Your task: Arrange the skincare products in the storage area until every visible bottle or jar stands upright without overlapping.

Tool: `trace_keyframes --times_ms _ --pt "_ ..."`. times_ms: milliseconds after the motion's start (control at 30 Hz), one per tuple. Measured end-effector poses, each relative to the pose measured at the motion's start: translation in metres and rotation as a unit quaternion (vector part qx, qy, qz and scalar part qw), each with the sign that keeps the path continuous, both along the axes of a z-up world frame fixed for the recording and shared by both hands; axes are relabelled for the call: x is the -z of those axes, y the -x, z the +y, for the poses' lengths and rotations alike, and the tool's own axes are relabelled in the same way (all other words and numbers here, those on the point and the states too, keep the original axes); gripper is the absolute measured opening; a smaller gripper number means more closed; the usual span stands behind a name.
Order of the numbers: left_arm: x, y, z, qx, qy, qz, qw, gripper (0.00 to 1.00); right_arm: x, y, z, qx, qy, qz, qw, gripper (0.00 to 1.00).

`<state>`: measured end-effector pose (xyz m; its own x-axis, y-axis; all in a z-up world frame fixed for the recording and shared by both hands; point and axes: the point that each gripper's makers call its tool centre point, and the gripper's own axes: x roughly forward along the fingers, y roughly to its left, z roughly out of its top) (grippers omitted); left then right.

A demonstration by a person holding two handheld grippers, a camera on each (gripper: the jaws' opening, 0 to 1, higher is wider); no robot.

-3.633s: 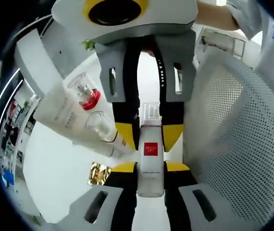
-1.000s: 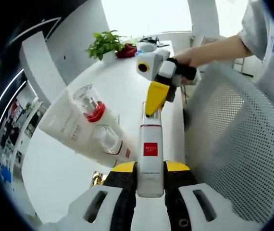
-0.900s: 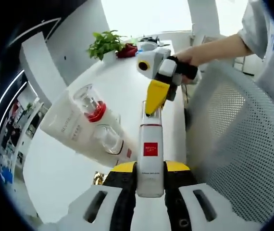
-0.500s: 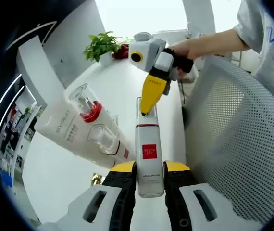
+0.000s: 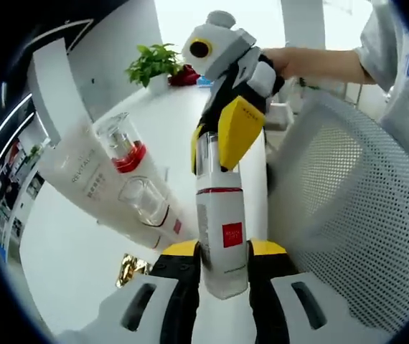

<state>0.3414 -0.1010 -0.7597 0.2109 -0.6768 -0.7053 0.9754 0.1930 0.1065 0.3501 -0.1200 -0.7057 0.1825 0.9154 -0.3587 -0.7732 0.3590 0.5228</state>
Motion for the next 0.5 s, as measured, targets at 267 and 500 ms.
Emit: trace_keyframes --times_ms 267,500 --pt "0.005 0.000 0.000 -0.007 0.000 0.010 0.9999 0.23 -0.007 0.005 0.012 -0.045 0.063 -0.070 0.9946 0.18" --pt "0.008 -0.003 0.002 -0.013 -0.005 0.008 0.9999 0.23 -0.008 0.005 0.023 -0.075 0.118 -0.112 0.9838 0.18"
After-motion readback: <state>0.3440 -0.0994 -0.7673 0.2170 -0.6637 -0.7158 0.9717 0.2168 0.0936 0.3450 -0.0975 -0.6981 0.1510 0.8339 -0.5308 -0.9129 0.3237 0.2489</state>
